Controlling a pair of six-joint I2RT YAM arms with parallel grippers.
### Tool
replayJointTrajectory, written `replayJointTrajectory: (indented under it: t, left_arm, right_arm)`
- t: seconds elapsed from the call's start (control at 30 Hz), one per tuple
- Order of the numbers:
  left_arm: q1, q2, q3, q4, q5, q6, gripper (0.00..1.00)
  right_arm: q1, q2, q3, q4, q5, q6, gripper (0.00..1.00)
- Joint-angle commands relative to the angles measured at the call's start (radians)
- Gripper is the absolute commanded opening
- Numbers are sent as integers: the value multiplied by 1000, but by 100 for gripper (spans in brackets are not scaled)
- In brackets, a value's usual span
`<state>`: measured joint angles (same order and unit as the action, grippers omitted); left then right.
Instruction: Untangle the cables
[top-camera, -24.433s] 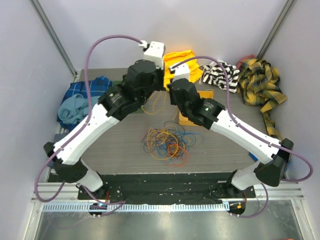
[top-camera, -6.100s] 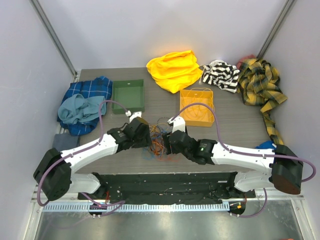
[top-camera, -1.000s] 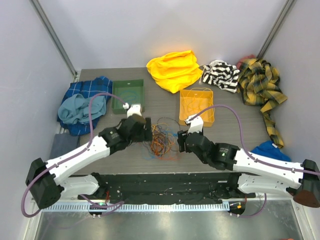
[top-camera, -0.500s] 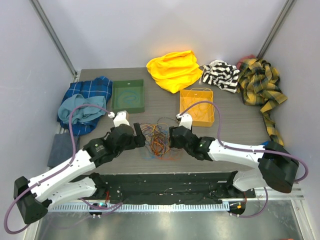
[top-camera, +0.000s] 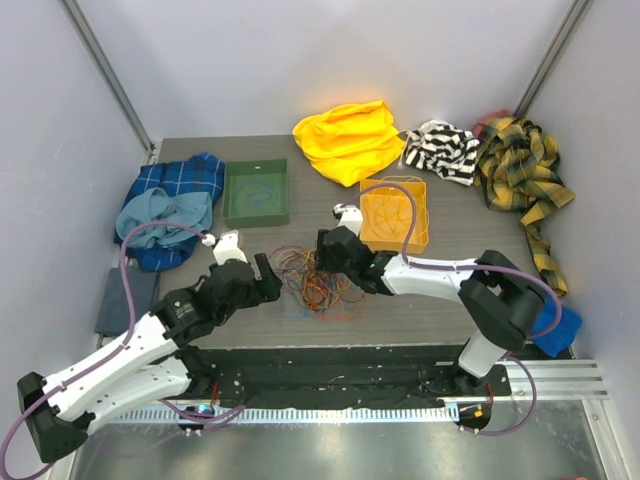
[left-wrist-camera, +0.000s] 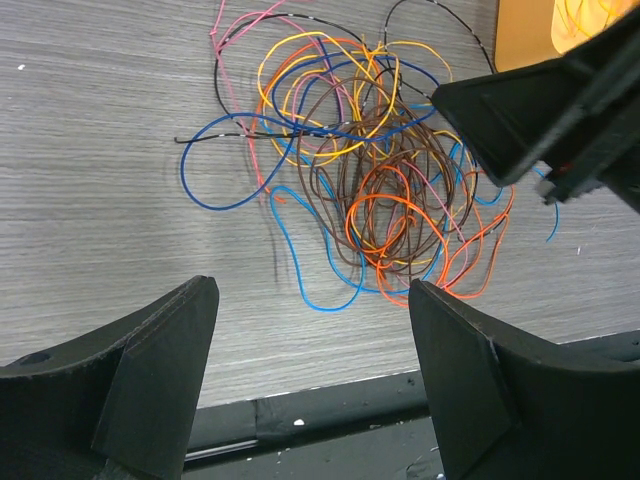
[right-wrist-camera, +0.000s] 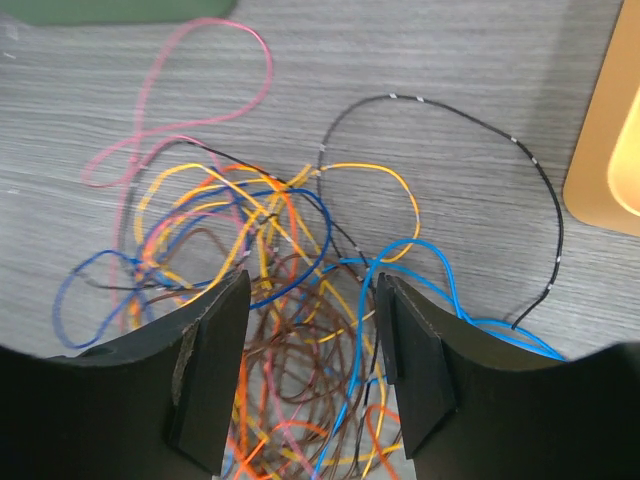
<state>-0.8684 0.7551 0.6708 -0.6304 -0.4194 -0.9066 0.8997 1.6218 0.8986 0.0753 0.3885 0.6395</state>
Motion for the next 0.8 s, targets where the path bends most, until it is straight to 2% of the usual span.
replayJointTrajectory:
  t: [0.0,0.77]
  left_arm:
    - [0,-33,-2,-18,-39,-8,82]
    - [0,-14,-10,-3,-29,-11,82]
  right_arm:
    - [-12,36,42,30,3,28,59]
    - [-21,-8,-64,41,30,45,50]
